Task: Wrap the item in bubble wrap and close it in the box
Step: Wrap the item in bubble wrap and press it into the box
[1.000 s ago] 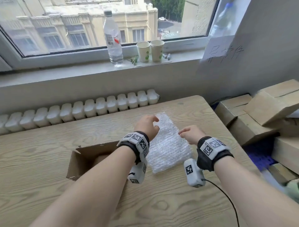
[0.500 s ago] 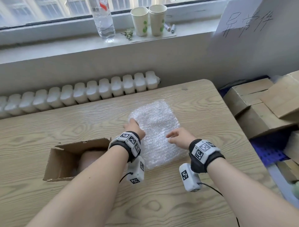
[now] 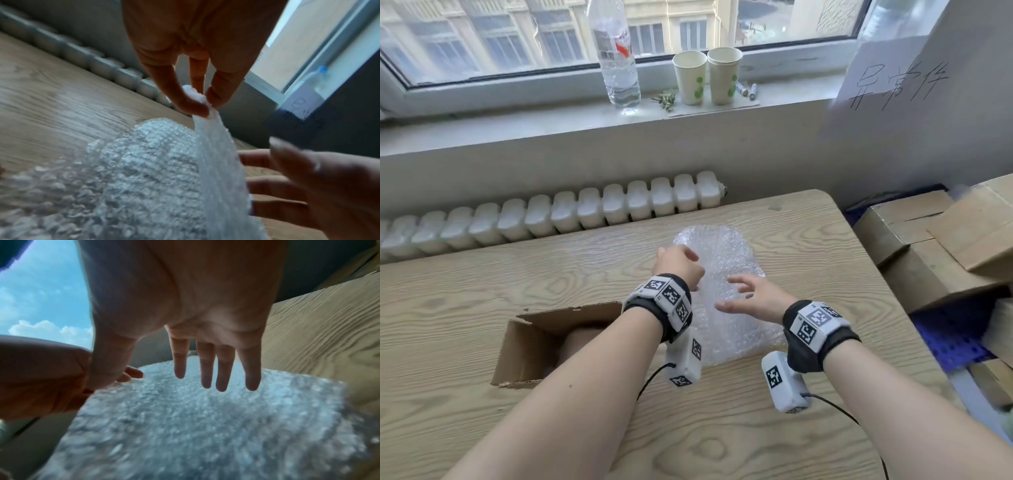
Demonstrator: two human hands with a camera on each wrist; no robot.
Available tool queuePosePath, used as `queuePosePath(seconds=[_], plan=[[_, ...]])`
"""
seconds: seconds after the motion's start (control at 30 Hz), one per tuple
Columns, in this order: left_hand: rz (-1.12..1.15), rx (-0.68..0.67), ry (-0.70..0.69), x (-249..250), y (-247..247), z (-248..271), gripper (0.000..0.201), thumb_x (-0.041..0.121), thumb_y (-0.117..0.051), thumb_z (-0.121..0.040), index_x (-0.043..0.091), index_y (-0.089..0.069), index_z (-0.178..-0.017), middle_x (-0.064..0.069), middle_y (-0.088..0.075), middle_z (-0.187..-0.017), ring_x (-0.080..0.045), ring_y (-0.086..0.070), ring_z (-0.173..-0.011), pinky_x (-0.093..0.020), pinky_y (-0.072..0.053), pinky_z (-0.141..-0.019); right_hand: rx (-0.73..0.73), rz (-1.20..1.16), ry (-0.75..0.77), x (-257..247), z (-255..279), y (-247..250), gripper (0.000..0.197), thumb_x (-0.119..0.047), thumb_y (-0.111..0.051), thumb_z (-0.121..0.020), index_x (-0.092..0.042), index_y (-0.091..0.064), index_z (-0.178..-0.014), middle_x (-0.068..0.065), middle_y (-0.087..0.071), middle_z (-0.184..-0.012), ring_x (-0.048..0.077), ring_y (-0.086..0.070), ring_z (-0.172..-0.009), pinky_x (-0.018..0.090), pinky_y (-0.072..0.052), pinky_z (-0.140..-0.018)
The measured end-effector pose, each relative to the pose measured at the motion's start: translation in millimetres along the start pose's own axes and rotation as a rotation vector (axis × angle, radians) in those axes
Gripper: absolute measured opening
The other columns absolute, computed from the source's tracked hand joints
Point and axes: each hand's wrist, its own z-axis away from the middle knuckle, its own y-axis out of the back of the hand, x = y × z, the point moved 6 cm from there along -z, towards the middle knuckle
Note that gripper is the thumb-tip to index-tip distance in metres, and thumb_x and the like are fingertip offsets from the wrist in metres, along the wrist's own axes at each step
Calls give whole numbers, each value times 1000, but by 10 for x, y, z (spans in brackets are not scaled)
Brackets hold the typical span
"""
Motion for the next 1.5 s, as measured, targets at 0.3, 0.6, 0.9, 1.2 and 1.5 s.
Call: queuePosePath(seconds=[0.3,0.6,0.9,1.2,1.5], plan=[[463,-25,-106,309,340,410,40,-1,-61,-81,12,-52,-117,-13,-40,-131,-14,-62,-68,-22,-56,-57,101,204,86,-537,447,-95,94,-29,-75,-75,-24,-21,-151,8,-35,-152,24,-39,-137,39,-37,-110],[511,109,-259,259,982,822,44,11,-54,-82,15,-49,-126,-11,-37,-135,-24,-56,-93,-38,-56,-85,618,121,132,-928,1021,306,28,-10,-44,-82,-27,-65,-74,2,-73,-99,24,-65,-97,35,-55,-85],[346,130,-319,-144,1429,998,44,15,-67,-81,18,-58,-123,-6,-58,-122,-23,-55,-113,-28,-42,-96,694,18,278,-1376,1338,253,35,-1,-42,-69,-18,-64,-48,-3,-63,-54,24,-66,-77,31,-53,-77],[676,358,-383,-618,1916,1025,25,23,-53,-97,22,-51,-72,2,-61,-77,-21,-61,-83,-39,-51,-85,663,39,306,-1620,1363,54,6,-26,-62,-75,-22,-66,-74,3,-73,-83,20,-64,-87,24,-44,-72],[820,354,-259,-1149,2221,1124,22,30,-56,-94,19,-50,-75,2,-58,-76,-10,-57,-65,-22,-49,-57,667,-73,317,-1812,1164,-273,8,-14,-62,-70,-19,-66,-64,5,-73,-74,28,-70,-84,39,-58,-82]])
